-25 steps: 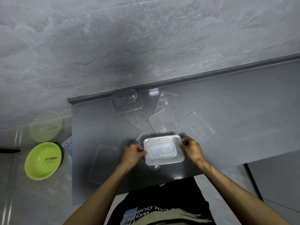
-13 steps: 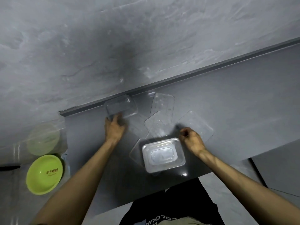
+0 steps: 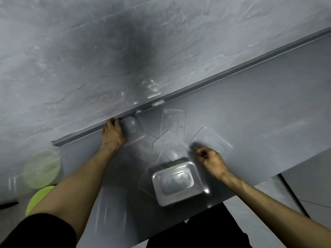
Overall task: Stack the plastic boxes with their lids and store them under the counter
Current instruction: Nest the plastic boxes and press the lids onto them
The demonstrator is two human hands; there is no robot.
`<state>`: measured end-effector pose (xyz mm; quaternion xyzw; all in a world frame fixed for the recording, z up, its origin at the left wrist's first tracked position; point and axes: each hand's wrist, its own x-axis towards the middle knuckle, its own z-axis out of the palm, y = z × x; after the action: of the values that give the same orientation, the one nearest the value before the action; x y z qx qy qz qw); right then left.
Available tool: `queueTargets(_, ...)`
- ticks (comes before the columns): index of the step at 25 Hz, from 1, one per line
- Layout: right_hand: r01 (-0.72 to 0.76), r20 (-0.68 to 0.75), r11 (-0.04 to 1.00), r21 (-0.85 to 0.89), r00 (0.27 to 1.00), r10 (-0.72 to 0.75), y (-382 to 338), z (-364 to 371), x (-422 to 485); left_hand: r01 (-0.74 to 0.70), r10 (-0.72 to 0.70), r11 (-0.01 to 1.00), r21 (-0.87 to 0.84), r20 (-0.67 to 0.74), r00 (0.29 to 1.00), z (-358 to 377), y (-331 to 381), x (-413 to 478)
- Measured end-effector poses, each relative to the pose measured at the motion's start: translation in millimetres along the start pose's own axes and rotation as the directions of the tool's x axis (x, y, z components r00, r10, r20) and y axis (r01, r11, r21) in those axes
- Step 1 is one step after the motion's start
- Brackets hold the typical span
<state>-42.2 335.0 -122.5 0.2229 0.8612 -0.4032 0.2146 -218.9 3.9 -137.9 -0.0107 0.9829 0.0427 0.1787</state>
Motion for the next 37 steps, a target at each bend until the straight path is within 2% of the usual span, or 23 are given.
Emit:
queueTargets(5, 0.002, 0.008, 0.999, 0.033, 1.0, -0.002, -0.3, 1.3, -4.1, -0.048, 0.045, 0.996, 0.075, 0.048, 0.998, 2.5, -18.8, -19.9)
queueTargets(6, 0.009, 0.007, 0.999, 0.032, 1.0, -0.009, -0.7, 2.4, -6.2, -0.058, 0.056, 0.997, 0.043, 0.045, 0.997, -3.3, -20.2, -26.2)
queueTargets(8, 0.04, -0.012, 0.998, 0.047, 0.999, -0.039, -5.5, 4.1, -11.3, -0.06, 0.058, 0.975, -0.215, -0.018, 0.998, -19.1, -18.5, -41.8)
queueTargets(10, 0.108, -0.033, 0.99, 0.094, 0.994, -0.105, -16.9, 5.6, -16.6, -0.027, 0.022, 0.828, -0.56, -0.015, 1.0, -36.6, -11.5, -63.8)
queueTargets(13, 0.233, 0.0, 0.953, 0.192, 0.972, -0.237, -48.6, 9.4, -25.6, 0.054, 0.083, 0.492, -0.869, 0.108, 0.991, -53.4, 7.3, -108.5)
queueTargets(15, 0.304, 0.029, 0.919, 0.251, 0.947, -0.321, -72.1, 14.9, -35.4, 0.222, 0.171, 0.27, -0.937, 0.273, 0.947, -56.5, 17.8, -138.8)
queueTargets(17, 0.38, -0.001, 0.895, 0.235, 0.921, -0.391, -85.3, 19.2, -45.0, 0.355, 0.299, 0.128, -0.926, 0.378, 0.876, -50.2, 20.8, -161.8)
queueTargets(19, 0.454, -0.048, 0.884, 0.11, 0.891, -0.451, -87.0, 17.3, -52.3, 0.46, 0.361, 0.032, -0.887, 0.439, 0.823, -40.0, 17.2, -172.7)
queueTargets(22, 0.443, 0.003, 0.895, -0.058, 0.896, -0.444, -78.3, 12.3, -57.9, 0.555, 0.37, 0.05, -0.831, 0.531, 0.762, -23.1, 12.0, -179.4)
queueTargets(24, 0.351, -0.009, 0.933, -0.085, 0.936, -0.353, -67.0, 12.5, -59.2, 0.522, 0.213, 0.087, -0.848, 0.528, 0.822, -11.8, 15.1, -182.4)
queueTargets(27, 0.228, -0.024, 0.967, -0.111, 0.973, -0.231, -41.6, 13.3, -61.5, 0.39, -0.032, 0.147, -0.909, 0.39, 0.92, -8.6, 22.7, -186.8)
queueTargets(29, 0.19, 0.011, 0.975, -0.119, 0.982, -0.19, -24.0, 12.9, -63.8, 0.332, -0.031, 0.221, -0.917, 0.334, 0.942, -7.2, 27.2, -190.1)
queueTargets(33, 0.155, 0.037, 0.982, -0.107, 0.988, -0.151, -2.1, 15.2, -65.1, 0.224, 0.093, 0.465, -0.856, 0.299, 0.95, 15.1, 40.8, -201.4)
queueTargets(35, 0.144, 0.034, 0.985, -0.099, 0.989, -0.142, 3.6, 15.6, -62.8, 0.222, 0.065, 0.514, -0.829, 0.295, 0.953, 30.7, 45.5, -203.9)
queueTargets(37, 0.142, 0.037, 0.979, -0.144, 0.99, -0.138, 7.8, 15.9, -61.5, 0.242, 0.023, 0.515, -0.822, 0.296, 0.955, 43.7, 48.2, -204.7)
